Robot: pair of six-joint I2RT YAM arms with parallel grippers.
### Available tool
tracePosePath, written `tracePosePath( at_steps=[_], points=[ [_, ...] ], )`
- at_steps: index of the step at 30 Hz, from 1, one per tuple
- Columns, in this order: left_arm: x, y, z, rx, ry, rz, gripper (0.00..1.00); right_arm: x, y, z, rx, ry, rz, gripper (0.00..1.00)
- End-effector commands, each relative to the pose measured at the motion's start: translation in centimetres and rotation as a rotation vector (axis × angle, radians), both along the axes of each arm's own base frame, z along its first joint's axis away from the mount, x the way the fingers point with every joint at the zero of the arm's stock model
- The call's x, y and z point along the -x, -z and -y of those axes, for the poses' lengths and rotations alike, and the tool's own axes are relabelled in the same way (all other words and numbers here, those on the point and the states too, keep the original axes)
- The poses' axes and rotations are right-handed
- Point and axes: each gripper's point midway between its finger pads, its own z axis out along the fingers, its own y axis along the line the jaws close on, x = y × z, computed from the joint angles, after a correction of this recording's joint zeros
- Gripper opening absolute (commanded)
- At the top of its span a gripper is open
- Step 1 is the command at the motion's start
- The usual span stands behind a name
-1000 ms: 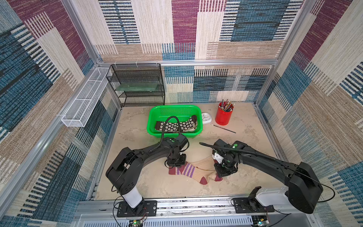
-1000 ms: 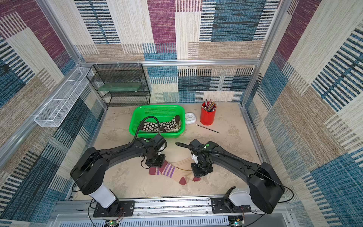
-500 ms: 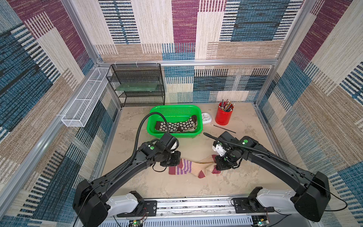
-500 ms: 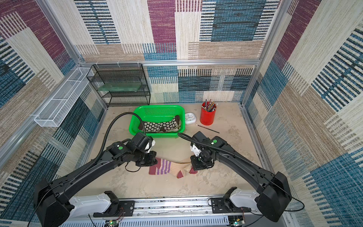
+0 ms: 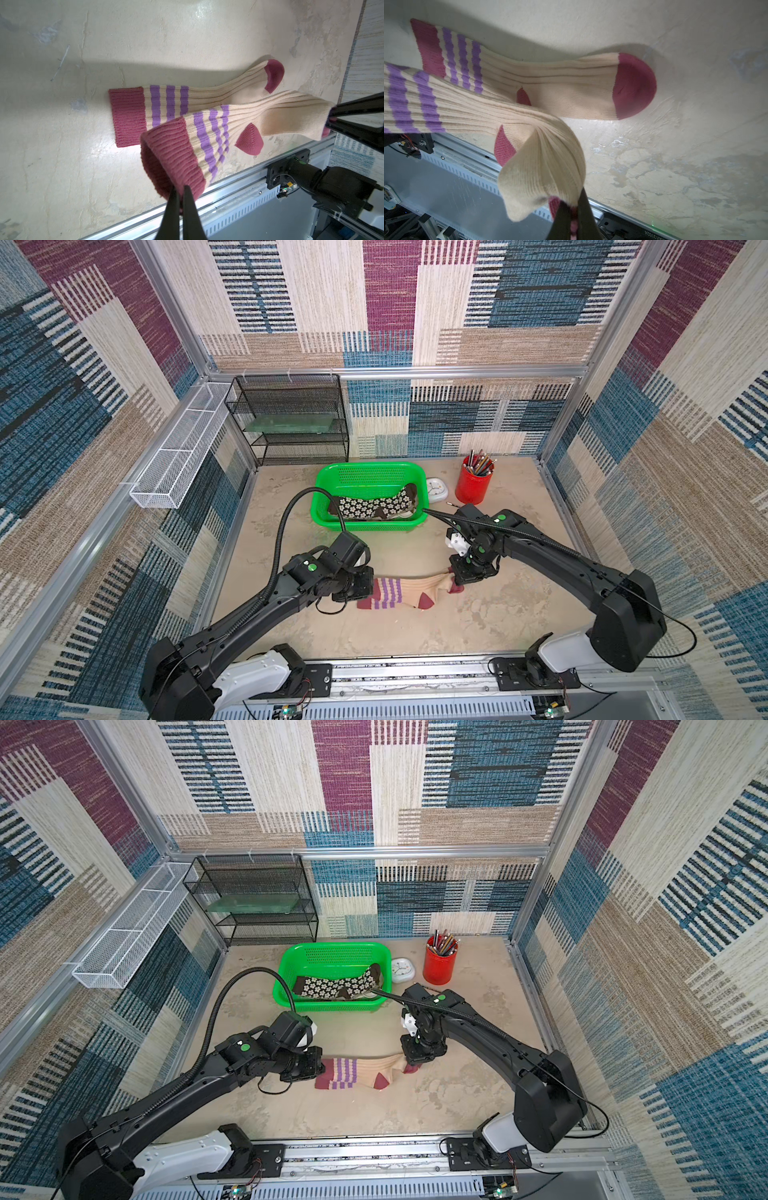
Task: Place the socks together as a pair
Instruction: Place the sock in the sock.
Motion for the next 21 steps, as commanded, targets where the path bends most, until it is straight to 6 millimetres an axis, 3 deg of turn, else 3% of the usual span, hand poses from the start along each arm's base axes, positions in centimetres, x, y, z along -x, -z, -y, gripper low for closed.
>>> tracePosePath(
  at_steps=[1, 12, 15, 17, 21],
  points=[
    [-1.0, 0.3, 0.1, -0.007, -0.037, 0.030, 0.00, -1.1, 0.5, 0.3, 0.038, -0.025, 0.029, 0.02],
    [-1.5, 3.4, -0.2, -0.081, -0.021, 0.045, 0.00, -3.4, 2.6, 0.7, 0.160, -0.046, 0.016, 0.10],
    [-1.7, 4.1, -0.6, -0.103, -0.032, 0.050, 0.00, -4.8, 2.9, 1.2, 0.215, -0.024, 0.046, 0.18],
    [-1.8, 4.6, -0.7, -0.108, -0.038, 0.058, 0.00, -5.8, 3.2, 2.0, 0.266, 0.010, 0.074, 0.33],
    [-1.7, 5.0, -0.4, -0.094, -0.031, 0.052, 0.00, -6.7, 3.5, 4.0, 0.372, 0.072, 0.126, 0.52]
  ],
)
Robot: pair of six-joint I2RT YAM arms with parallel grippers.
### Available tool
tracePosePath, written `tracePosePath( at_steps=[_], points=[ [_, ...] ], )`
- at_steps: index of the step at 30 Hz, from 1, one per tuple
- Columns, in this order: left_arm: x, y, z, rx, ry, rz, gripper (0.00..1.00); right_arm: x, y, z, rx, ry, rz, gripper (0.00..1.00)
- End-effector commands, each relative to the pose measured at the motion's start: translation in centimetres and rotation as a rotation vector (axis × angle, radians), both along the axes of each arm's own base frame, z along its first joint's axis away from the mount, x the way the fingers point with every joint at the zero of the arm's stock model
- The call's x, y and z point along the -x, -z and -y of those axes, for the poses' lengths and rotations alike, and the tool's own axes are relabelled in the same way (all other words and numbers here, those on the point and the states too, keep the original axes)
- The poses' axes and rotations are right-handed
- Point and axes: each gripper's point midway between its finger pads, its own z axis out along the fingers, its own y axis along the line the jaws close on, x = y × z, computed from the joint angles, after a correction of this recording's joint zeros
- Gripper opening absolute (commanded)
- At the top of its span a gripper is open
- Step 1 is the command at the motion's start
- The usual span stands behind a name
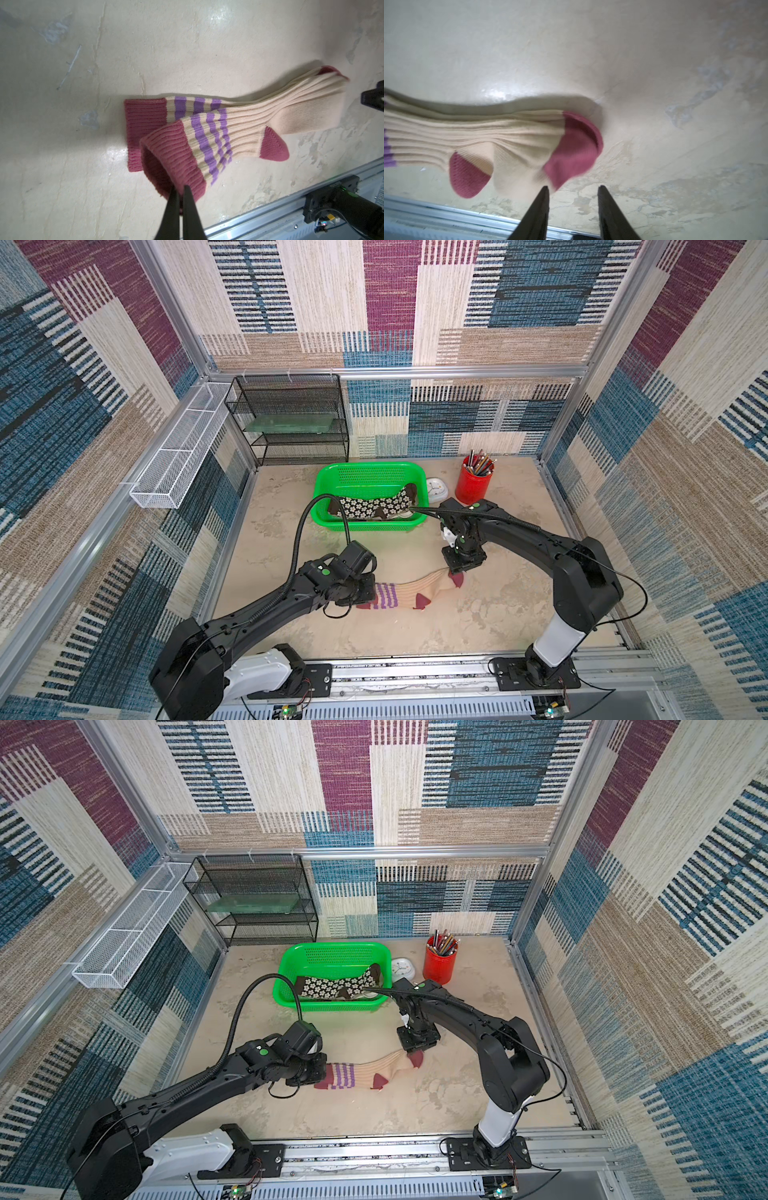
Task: Place the socks together as a pair
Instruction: Place the sock in the sock, then pick up a pair of socks from the center of the board.
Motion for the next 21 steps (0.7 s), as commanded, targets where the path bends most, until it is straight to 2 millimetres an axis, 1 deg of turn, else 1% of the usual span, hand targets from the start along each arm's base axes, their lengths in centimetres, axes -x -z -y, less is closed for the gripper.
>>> tracePosePath(
  at_steps=[1, 3, 4, 5, 6, 7, 9, 11, 13, 15, 18, 21],
  points=[
    [-0.8, -0.3, 0.5, 0.020, 0.006, 0.043, 0.07, -1.6, -0.4, 1.8, 0.096, 0.057, 0.097, 0.53],
    [-0.8, -0.8, 0.6, 0.035, 0.003, 0.054, 0.27, -2.1, -1.2, 1.7, 0.076, 0.087, 0.136, 0.56],
    [-0.8, -1.0, 0.4, 0.034, -0.005, 0.058, 0.35, -2.1, -1.5, 1.3, 0.043, 0.093, 0.146, 0.58],
    [-0.7, -1.2, -0.2, 0.022, -0.022, 0.066, 0.52, -2.0, -1.7, 0.7, 0.005, 0.099, 0.151, 0.60],
    [-0.6, -1.4, -0.8, 0.008, -0.043, 0.070, 0.68, -1.9, -1.7, 0.6, -0.022, 0.113, 0.157, 0.62],
    [-0.4, -1.5, -1.4, -0.003, -0.059, 0.071, 0.76, -1.6, -1.5, 0.4, -0.049, 0.121, 0.152, 0.62],
    [0.1, -2.1, -2.4, -0.009, -0.091, 0.073, 0.93, -0.8, -0.6, 0.1, -0.109, 0.140, 0.125, 0.64],
    [0.6, -2.3, -3.2, -0.011, -0.116, 0.078, 0.97, -0.4, 0.3, 0.2, -0.135, 0.155, 0.117, 0.64],
    [0.8, -2.3, -3.4, -0.002, -0.128, 0.087, 0.99, -0.3, 0.9, 0.6, -0.160, 0.181, 0.112, 0.65],
    [0.8, -1.9, -3.0, 0.022, -0.128, 0.082, 0.99, -0.6, 1.2, 0.6, -0.195, 0.197, 0.115, 0.65],
    [0.5, -0.6, -2.4, 0.024, -0.130, 0.061, 0.99, -0.9, 1.6, 0.5, -0.237, 0.204, 0.118, 0.66],
    [-0.1, 0.4, -2.2, -0.001, -0.135, 0.055, 0.96, -0.5, 2.2, 0.7, -0.248, 0.204, 0.102, 0.66]
  ],
)
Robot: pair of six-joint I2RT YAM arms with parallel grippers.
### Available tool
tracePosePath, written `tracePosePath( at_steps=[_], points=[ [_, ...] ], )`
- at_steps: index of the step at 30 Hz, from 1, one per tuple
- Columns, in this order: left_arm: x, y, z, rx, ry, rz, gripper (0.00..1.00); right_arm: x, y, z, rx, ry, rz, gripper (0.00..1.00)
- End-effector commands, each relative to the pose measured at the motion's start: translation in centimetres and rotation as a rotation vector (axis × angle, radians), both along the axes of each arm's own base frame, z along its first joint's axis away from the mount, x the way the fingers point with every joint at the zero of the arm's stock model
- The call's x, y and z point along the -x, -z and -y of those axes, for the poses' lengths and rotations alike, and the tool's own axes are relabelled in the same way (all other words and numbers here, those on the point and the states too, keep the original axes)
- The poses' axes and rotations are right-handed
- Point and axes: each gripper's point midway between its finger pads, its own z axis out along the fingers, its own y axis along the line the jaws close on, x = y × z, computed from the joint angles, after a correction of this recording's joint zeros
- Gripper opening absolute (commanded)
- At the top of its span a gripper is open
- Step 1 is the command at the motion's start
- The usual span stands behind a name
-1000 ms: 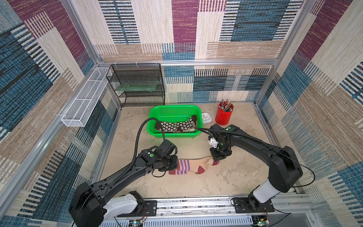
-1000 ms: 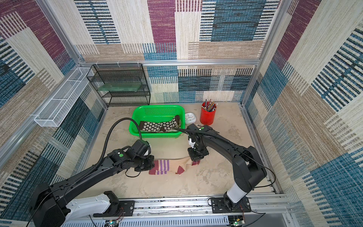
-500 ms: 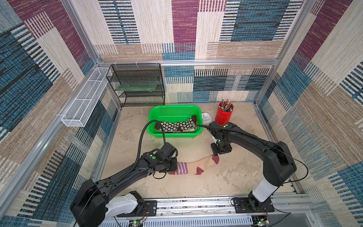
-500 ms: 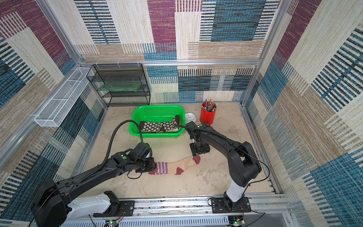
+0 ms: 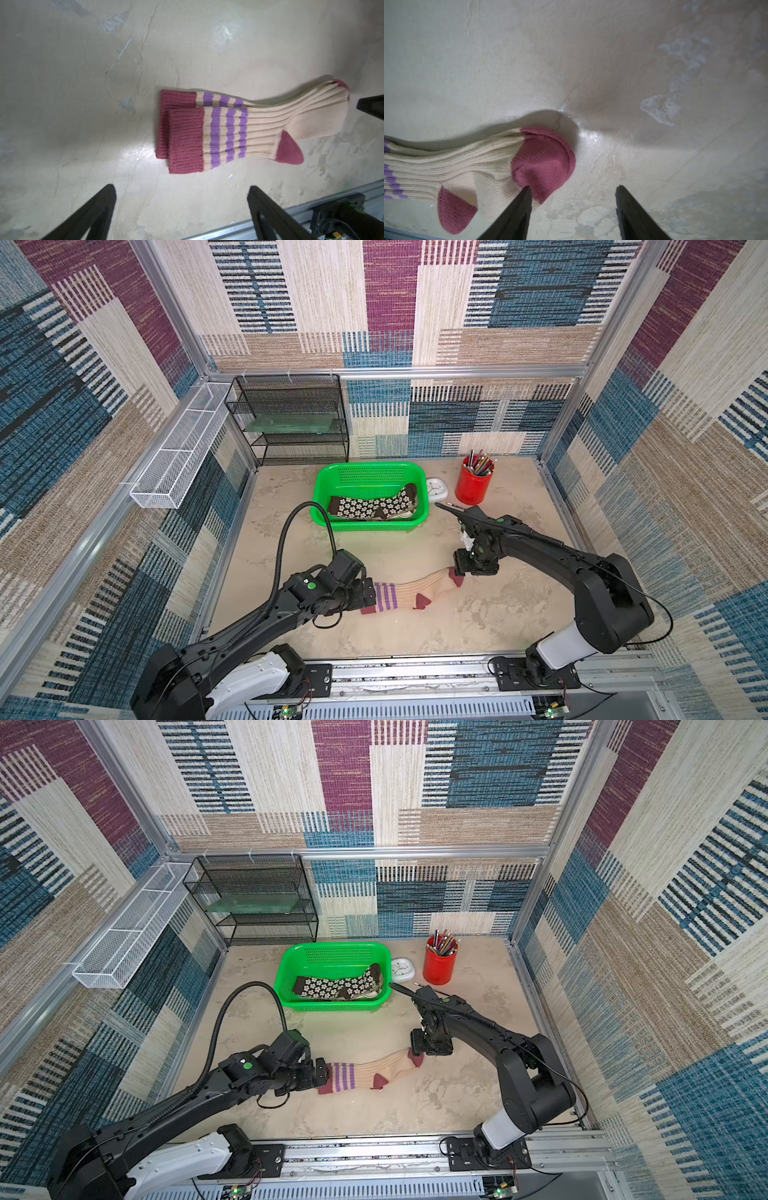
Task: Place the socks together as a pair
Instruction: Pick up a pair of socks from the center of the board.
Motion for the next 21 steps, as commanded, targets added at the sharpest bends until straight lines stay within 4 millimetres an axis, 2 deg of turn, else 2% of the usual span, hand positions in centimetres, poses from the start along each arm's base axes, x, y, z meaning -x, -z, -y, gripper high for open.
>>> tracePosePath(
  at_steps=[1, 4, 10, 15, 18, 21],
  points=[
    [-1.2, 0.5, 0.6, 0.003, -0.023, 0.020, 0.94, -0.5, 0.2, -1.0, -0.068, -0.009, 0.024, 0.67],
    [-1.5, 1.7, 0.7, -0.031, -0.011, -0.014, 0.86, 0.0, 0.9, -1.0, -0.077, -0.007, 0.011, 0.67],
    [-1.6, 3.8, 1.0, -0.088, 0.022, -0.069, 0.78, 0.6, 1.8, -0.8, -0.078, 0.001, -0.002, 0.67],
    [-0.8, 6.2, 0.9, -0.138, 0.054, -0.148, 0.68, 1.1, 2.7, -0.8, -0.103, 0.011, -0.015, 0.65],
    [-0.6, 7.2, 1.0, -0.141, 0.070, -0.166, 0.52, 1.2, 3.5, -0.9, -0.129, 0.020, -0.019, 0.60],
    [-0.9, 7.2, 1.7, -0.125, 0.089, -0.164, 0.29, 0.9, 3.7, -1.8, -0.193, 0.027, -0.007, 0.45]
  ],
)
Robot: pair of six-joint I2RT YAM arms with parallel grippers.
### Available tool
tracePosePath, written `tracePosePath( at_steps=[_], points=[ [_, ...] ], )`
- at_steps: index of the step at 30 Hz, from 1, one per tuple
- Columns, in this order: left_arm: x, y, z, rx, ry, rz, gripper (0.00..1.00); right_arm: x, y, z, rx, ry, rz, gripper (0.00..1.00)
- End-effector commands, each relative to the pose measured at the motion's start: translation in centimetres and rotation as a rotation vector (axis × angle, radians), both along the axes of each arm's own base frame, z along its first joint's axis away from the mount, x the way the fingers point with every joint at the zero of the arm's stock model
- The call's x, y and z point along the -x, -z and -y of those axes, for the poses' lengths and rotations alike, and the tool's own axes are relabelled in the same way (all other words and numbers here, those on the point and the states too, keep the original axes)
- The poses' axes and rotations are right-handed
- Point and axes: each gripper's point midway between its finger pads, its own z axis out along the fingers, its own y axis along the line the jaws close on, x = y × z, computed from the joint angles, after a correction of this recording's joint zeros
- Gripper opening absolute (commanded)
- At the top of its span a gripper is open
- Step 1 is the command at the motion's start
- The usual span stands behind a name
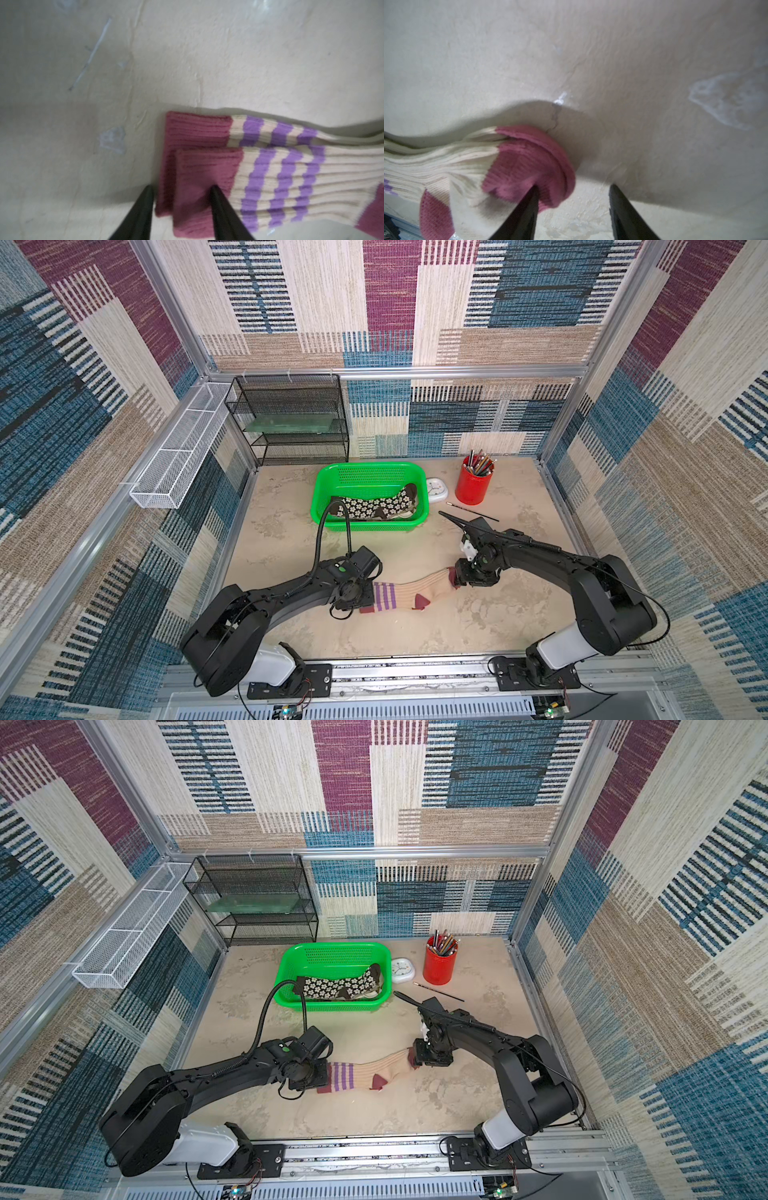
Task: Place the socks together as a pair
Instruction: Pick up a pair of socks from the center of the board.
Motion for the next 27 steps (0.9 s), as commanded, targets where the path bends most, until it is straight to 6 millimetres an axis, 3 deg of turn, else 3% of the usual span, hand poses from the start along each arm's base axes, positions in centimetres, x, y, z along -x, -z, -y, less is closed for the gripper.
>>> tracePosePath(
  at_steps=[1, 3, 7, 10, 15, 18, 24, 27],
  points=[
    [0.4, 0.6, 0.7, 0.018, 0.049, -0.032, 0.22, -0.7, 0.5, -1.6, -0.093, 0.001, 0.029, 0.39],
    [0.0, 0.0, 1.3, 0.032, 0.070, -0.020, 0.11, -0.8, 0.8, -1.8, -0.105, 0.005, 0.029, 0.27],
    [-0.8, -1.5, 2.3, 0.055, 0.118, 0.001, 0.05, -1.0, 0.1, -2.4, -0.145, -0.001, 0.045, 0.08],
    [-1.3, -4.2, 2.7, 0.080, 0.139, 0.036, 0.04, -1.0, -1.9, -2.7, -0.177, -0.002, 0.078, 0.00],
    [-2.7, -11.6, 1.5, 0.140, 0.098, 0.176, 0.03, -0.8, -7.5, -3.4, -0.225, -0.012, 0.161, 0.00],
    [-4.2, -15.9, 0.1, 0.182, 0.046, 0.279, 0.01, -1.1, -11.4, -4.8, -0.296, -0.032, 0.220, 0.00],
    [-9.3, -21.7, -1.1, 0.239, 0.025, 0.323, 0.00, -5.3, -17.9, -7.4, -0.370, -0.058, 0.330, 0.00],
    [-12.6, -23.2, -1.8, 0.233, 0.015, 0.340, 0.00, -8.0, -20.1, -9.5, -0.413, -0.086, 0.366, 0.00]
  ],
)
